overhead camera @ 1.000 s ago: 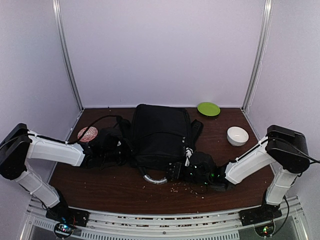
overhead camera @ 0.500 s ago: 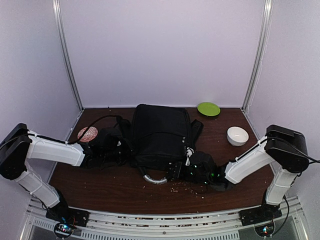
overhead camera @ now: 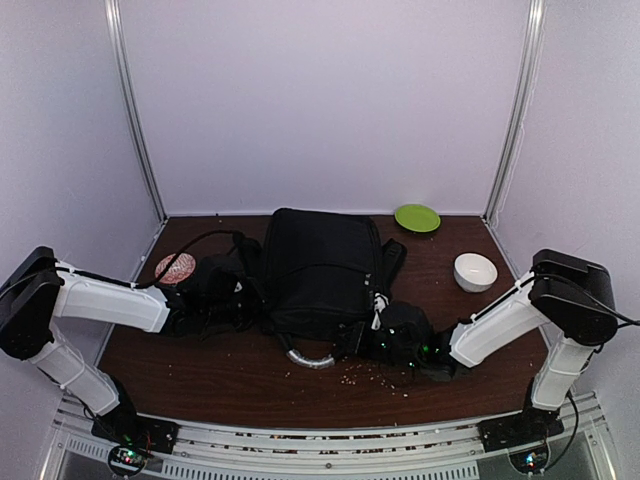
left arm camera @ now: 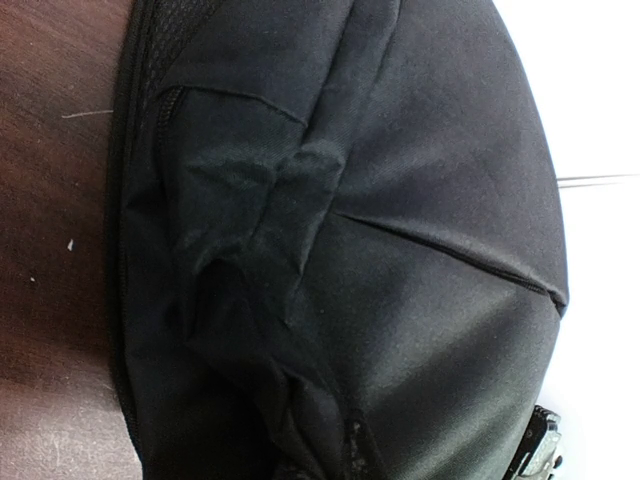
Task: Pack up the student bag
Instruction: Zip the student bag at the center of the board.
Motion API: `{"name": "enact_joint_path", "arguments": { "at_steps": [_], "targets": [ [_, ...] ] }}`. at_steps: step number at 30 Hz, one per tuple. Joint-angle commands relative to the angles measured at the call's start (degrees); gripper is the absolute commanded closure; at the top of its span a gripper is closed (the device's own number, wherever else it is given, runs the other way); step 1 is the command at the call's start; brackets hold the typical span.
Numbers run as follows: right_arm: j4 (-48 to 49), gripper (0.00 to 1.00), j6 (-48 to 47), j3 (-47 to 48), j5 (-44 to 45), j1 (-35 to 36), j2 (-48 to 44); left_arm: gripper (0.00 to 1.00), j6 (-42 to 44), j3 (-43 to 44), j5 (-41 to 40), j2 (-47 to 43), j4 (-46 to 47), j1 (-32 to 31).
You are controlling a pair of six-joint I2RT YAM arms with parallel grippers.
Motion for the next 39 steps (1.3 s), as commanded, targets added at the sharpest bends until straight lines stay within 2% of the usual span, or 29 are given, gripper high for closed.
{"name": "enact_joint_path", "arguments": {
  "at_steps": [1, 9, 14, 28, 39],
  "targets": [
    [2.36, 1.0, 0.22, -1.36, 1.59, -0.54, -0.21, 1.0, 0.76, 2.23, 3.88, -0.26, 5.42, -1.05],
    [1.02, 1.0, 0.29, -3.48, 1.73, -0.52, -2.03, 1.0, 0.68, 2.02, 3.71, -0.29, 5.43, -1.05],
    [-7.2, 1.0, -0.81, -3.96, 3.18, -0.51, -4.16, 1.0, 0.43, 1.46, 3.24, -0.51, 5.5, -1.05],
    [-21.86, 1.0, -2.78, -7.47, 13.26, -0.46, -13.66, 1.0, 0.36, 0.17, 2.58, -0.66, 5.07, -0.99],
    [-23.93, 1.0, -2.65, -7.98, 15.93, -0.38, -15.49, 1.0, 1.54, -0.37, 2.64, -1.22, 3.33, -0.72]
  ]
}}
